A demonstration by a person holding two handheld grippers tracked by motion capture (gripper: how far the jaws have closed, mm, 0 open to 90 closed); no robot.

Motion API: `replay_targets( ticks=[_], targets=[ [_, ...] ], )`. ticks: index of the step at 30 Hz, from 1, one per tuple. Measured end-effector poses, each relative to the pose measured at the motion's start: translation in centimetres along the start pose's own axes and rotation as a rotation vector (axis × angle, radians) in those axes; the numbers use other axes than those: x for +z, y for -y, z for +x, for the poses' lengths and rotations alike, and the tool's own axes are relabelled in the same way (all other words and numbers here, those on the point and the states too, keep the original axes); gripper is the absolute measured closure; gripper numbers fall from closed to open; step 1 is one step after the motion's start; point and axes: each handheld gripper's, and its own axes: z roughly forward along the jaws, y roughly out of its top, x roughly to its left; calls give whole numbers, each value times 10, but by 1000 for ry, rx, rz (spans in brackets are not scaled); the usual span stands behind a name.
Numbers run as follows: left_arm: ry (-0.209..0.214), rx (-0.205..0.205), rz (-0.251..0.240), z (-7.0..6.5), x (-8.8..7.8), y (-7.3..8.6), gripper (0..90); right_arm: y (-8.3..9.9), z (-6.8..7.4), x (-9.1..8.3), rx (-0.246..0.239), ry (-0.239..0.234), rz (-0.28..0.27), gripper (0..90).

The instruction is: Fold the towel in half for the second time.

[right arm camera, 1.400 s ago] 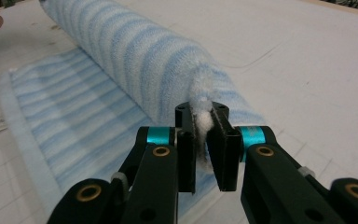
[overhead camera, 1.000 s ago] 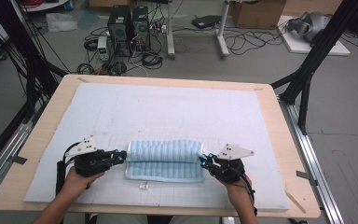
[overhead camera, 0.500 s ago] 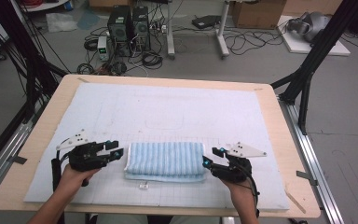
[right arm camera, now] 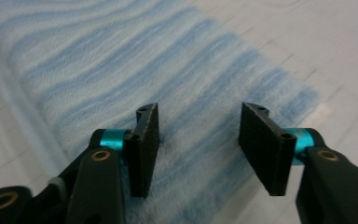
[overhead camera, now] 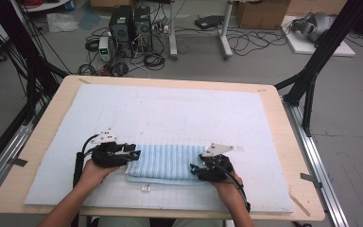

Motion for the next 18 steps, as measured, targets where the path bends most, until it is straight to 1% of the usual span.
replay_targets(
  ticks=[1,3,4,7,9,10,11,13,16,18],
  targets=[
    [2,-2,12,-1,0,1,591,2,2,-1,-11,-6,-3,436],
    [11,11,31,-2,-2,3,600,4,5,-5,-41,-22,6,424],
    [7,20,45,-4,-3,4,600,5,7,-6,-55,-20,13,411],
    [-6,59,87,-6,-5,11,598,9,13,-10,-79,-28,28,408],
    [-13,79,95,-7,-7,14,596,13,17,-13,-85,-30,30,410],
    [-25,79,103,-8,-7,15,596,14,19,-14,-77,-31,28,409],
    [-30,84,129,-7,-8,15,589,15,20,-14,-81,-30,24,409],
    [-24,63,120,-6,-8,17,580,17,21,-16,-78,-34,20,409],
    [-29,66,124,-6,-9,16,566,18,20,-18,-72,-50,20,392],
    [-31,64,111,-6,-9,15,562,17,19,-20,-62,-72,12,354]
  ],
)
